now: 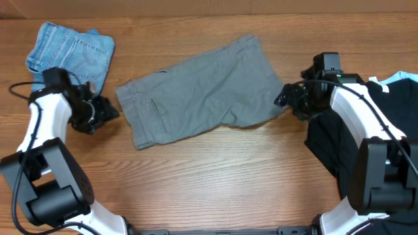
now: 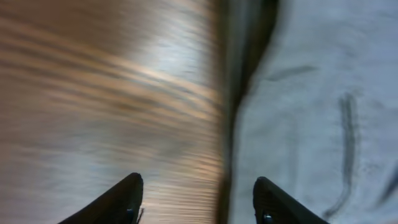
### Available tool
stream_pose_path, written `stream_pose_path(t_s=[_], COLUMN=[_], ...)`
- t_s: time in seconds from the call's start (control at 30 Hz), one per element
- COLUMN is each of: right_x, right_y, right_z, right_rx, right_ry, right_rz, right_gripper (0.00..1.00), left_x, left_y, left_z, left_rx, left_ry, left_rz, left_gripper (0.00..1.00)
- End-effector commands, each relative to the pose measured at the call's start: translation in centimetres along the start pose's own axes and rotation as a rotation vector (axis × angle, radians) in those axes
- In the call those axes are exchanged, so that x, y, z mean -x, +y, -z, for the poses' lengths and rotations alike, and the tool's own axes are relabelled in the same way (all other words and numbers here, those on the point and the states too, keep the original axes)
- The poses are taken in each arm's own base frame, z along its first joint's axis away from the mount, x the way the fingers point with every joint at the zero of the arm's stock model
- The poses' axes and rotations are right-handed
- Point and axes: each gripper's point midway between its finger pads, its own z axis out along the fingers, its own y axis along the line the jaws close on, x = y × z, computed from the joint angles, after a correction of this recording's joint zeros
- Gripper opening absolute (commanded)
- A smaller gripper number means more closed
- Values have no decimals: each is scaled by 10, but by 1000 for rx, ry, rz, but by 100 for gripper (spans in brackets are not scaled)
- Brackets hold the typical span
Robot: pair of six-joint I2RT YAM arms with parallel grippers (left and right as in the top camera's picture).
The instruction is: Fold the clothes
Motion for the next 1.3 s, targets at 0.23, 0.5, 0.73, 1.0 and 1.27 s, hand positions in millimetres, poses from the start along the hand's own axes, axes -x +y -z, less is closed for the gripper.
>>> stream_pose_path(t_s=[0.23,0.5,0.73,1.0,1.27], right_x=[12,18,-2,-76,-81], right_y=[-34,6,-15,-68,-68], right_z=[-48,-66,-51,14,20], right_rx=[-87,119,-9,-392,-390], right_ry=[-52,-18,27,167,193], right_rz=[-307,-207,-259,-360,-301], right_gripper=[60,27,4,4,37], left_x=[-9,-14,-20,-28,-47], left_y=[-41,-50,-43,-48,-107], left_z=[-13,-16,-18,-20,-15], left_rx=[-21,-27,31,1,-299], left_ry=[38,53,71,97,140], left_rz=[-156,-180,-187,-228,-316], left_gripper=[63,71,75,79,43])
